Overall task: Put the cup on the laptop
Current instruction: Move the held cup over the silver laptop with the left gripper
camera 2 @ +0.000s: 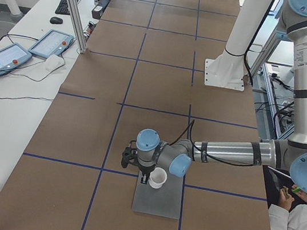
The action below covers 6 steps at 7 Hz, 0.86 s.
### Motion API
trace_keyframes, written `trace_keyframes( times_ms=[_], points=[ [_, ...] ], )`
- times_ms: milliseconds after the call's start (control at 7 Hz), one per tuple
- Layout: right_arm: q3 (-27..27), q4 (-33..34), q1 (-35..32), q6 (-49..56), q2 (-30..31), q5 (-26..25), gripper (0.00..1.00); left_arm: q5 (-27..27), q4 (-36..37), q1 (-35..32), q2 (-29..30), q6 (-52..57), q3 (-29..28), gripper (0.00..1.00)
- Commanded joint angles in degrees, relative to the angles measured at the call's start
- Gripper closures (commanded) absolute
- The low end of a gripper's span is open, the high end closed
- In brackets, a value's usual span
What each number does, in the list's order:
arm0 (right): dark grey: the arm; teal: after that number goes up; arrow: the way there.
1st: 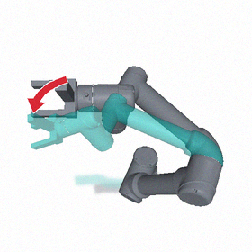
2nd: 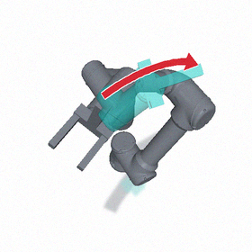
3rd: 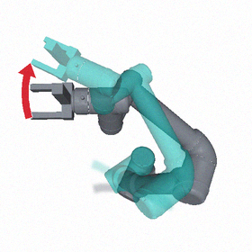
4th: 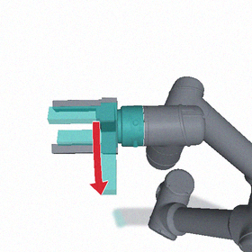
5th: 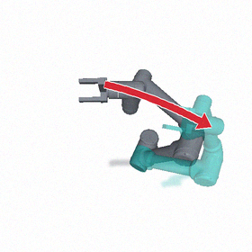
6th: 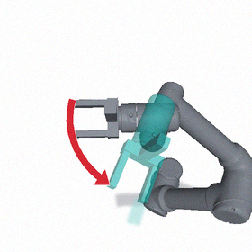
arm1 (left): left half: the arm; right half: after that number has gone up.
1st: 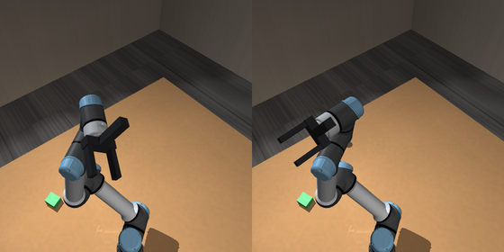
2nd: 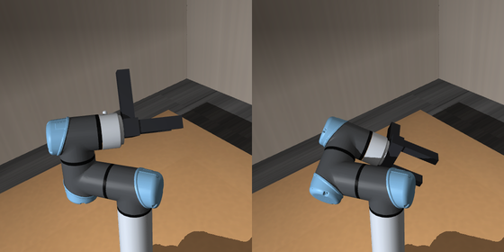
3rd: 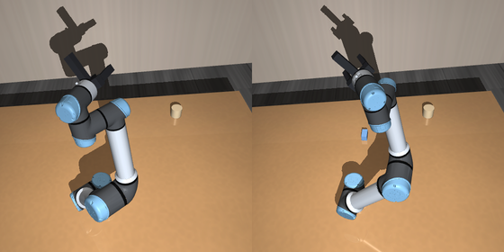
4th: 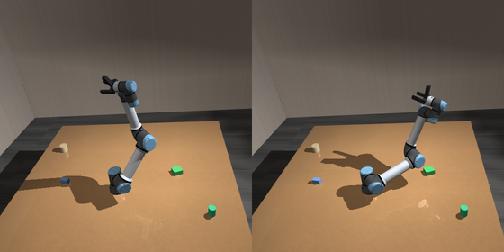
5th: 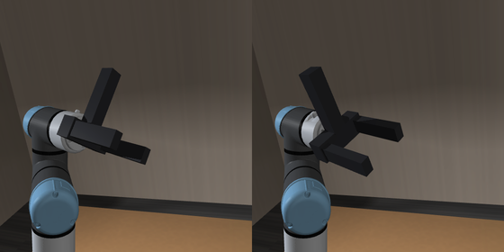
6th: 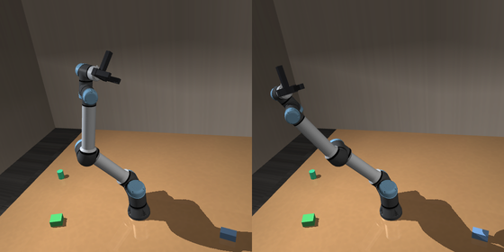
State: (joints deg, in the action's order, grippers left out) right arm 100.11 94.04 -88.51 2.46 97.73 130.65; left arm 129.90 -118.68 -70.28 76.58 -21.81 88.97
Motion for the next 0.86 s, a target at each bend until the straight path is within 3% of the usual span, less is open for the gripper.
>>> trace_keyframes(
  times_ms=[0, 286, 429, 571, 714],
  points=[
    [0.0, 0.0, 0.0, 0.0, 0.0, 0.0, 0.00, 0.2, -0.1, 1.8, -0.1, -0.1, -0.1, 1.00],
    [0.0, 0.0, 0.0, 0.0, 0.0, 0.0, 0.00, 0.4, 0.0, 2.8, -0.1, 0.1, -0.2, 1.00],
    [0.0, 0.0, 0.0, 0.0, 0.0, 0.0, 0.00, 0.4, 0.1, 2.8, -0.2, 0.2, -0.4, 0.92],
    [0.0, 0.0, 0.0, 0.0, 0.0, 0.0, 0.00, 0.4, 0.0, 2.8, -0.2, 0.4, -0.5, 0.59],
    [0.0, 0.0, 0.0, 0.0, 0.0, 0.0, 0.00, 0.3, 0.1, 2.8, -0.1, 0.4, -0.6, 0.19]
  ],
)
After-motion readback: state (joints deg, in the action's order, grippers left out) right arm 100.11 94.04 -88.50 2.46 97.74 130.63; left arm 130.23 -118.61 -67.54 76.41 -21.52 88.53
